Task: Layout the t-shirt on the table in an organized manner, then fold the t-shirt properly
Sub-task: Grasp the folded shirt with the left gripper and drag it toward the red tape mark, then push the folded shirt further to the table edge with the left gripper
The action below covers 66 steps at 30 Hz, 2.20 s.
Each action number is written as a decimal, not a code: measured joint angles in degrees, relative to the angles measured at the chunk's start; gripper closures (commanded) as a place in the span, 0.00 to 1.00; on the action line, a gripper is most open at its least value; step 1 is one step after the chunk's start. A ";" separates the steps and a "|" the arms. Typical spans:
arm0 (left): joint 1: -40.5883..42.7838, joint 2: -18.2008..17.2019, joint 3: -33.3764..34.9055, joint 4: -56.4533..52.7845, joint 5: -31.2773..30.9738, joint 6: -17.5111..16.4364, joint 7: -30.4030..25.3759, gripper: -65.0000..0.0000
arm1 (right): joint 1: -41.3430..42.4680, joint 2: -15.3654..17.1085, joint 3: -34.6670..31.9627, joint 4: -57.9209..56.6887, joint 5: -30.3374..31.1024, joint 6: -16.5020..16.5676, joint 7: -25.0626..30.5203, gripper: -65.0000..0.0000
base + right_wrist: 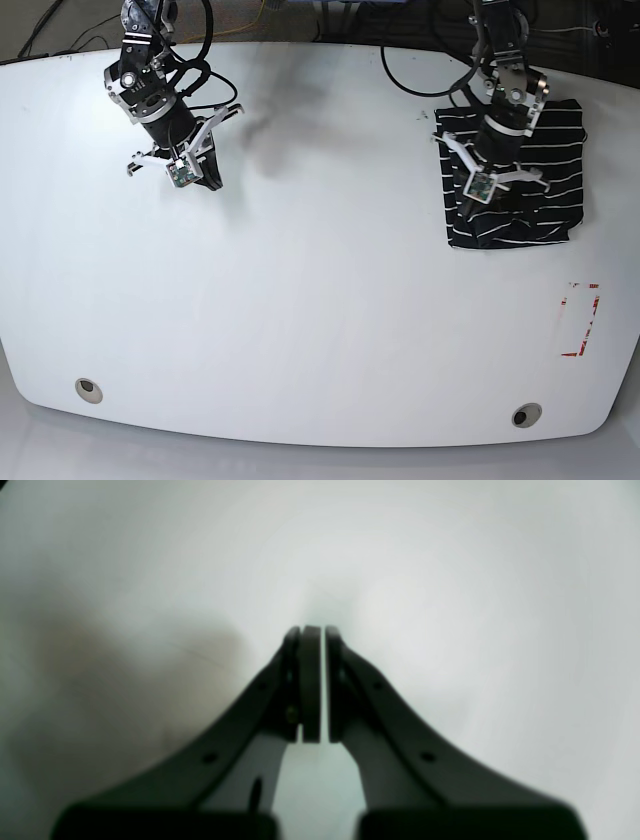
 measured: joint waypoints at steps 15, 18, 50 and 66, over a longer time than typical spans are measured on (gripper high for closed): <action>-3.19 4.02 3.69 -3.08 0.15 5.29 4.39 0.96 | 0.76 0.15 0.00 0.04 -0.07 0.00 -0.20 0.97; -3.98 3.93 3.50 -5.33 0.44 7.06 4.81 0.96 | 0.79 0.17 -0.02 0.04 -0.07 0.00 -0.17 0.97; -3.02 -5.11 -9.03 -12.35 2.23 -1.36 3.61 0.96 | 0.87 0.28 -0.15 0.04 0.00 0.00 -0.17 0.97; -5.14 -9.46 -16.96 -13.05 3.28 -4.57 6.27 0.96 | 0.87 0.26 -0.24 0.07 0.00 0.04 -0.20 0.97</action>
